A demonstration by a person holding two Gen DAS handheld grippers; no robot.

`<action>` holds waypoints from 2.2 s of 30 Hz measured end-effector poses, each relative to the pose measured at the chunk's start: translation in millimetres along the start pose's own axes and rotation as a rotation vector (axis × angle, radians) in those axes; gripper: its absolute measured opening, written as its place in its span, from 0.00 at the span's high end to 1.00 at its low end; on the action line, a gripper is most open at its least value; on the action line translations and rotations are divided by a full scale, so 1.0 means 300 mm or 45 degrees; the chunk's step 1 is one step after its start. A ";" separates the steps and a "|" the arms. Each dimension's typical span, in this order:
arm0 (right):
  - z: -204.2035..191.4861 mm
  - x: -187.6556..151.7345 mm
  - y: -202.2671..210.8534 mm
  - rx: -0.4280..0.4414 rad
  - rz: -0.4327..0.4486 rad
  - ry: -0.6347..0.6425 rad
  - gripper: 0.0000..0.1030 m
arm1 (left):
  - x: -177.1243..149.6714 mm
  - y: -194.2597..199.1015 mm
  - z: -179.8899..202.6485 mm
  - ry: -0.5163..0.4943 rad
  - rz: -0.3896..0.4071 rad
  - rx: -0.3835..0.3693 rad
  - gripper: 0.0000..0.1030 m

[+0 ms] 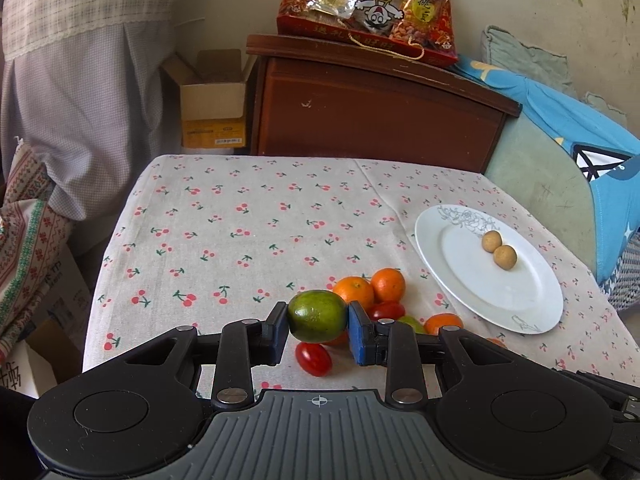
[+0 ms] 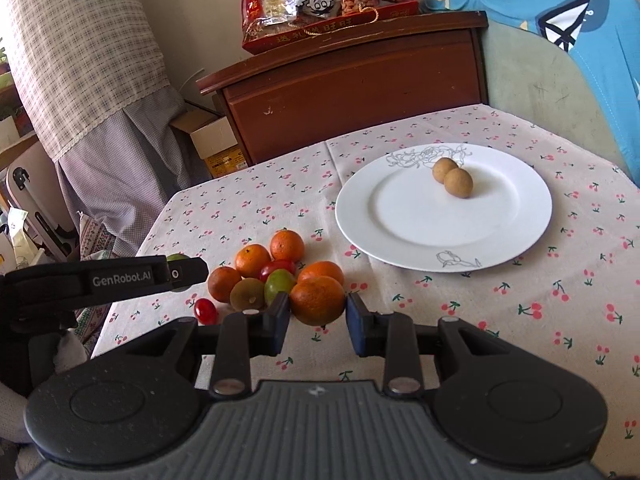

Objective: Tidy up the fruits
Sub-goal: 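Carry the lime and tangerine onto the plate beside the kiwis and release, then grasp a red cherry tomato with the left tool while the right tool grasps a tangerine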

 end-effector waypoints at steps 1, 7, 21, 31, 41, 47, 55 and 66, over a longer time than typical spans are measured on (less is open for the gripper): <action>0.008 0.007 0.002 -0.007 0.008 -0.008 0.70 | 0.002 0.001 0.013 -0.008 0.003 -0.011 0.72; 0.069 0.063 0.021 -0.069 0.079 -0.043 0.70 | 0.017 0.010 0.078 -0.043 0.021 -0.071 0.72; 0.231 0.123 0.005 -0.180 0.116 -0.229 0.70 | 0.068 -0.062 0.231 -0.105 0.011 -0.225 0.72; 0.264 0.117 -0.035 -0.203 0.089 -0.253 0.70 | 0.069 -0.177 0.304 -0.138 -0.040 -0.273 0.72; 0.302 0.106 -0.079 -0.224 0.052 -0.306 0.70 | 0.053 -0.265 0.327 -0.131 -0.091 -0.280 0.72; 0.309 0.109 -0.080 -0.233 0.059 -0.329 0.67 | 0.056 -0.280 0.344 -0.144 -0.086 -0.277 0.68; 0.301 0.109 -0.072 -0.230 0.056 -0.334 0.51 | 0.074 -0.259 0.298 -0.092 -0.085 -0.197 0.51; 0.233 0.081 -0.055 -0.207 0.019 -0.261 0.26 | 0.064 -0.173 0.179 0.035 -0.106 -0.108 0.39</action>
Point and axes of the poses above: each gripper's, at about its wrist camera, not at the fingertips, and y roughly against the way its jaws point, z to its right, x to its top, the point moved 9 cm from there along -y, roughly the way its jaws point, and after that the axes turned 7 degrees about -x, right-handed, at the moved point
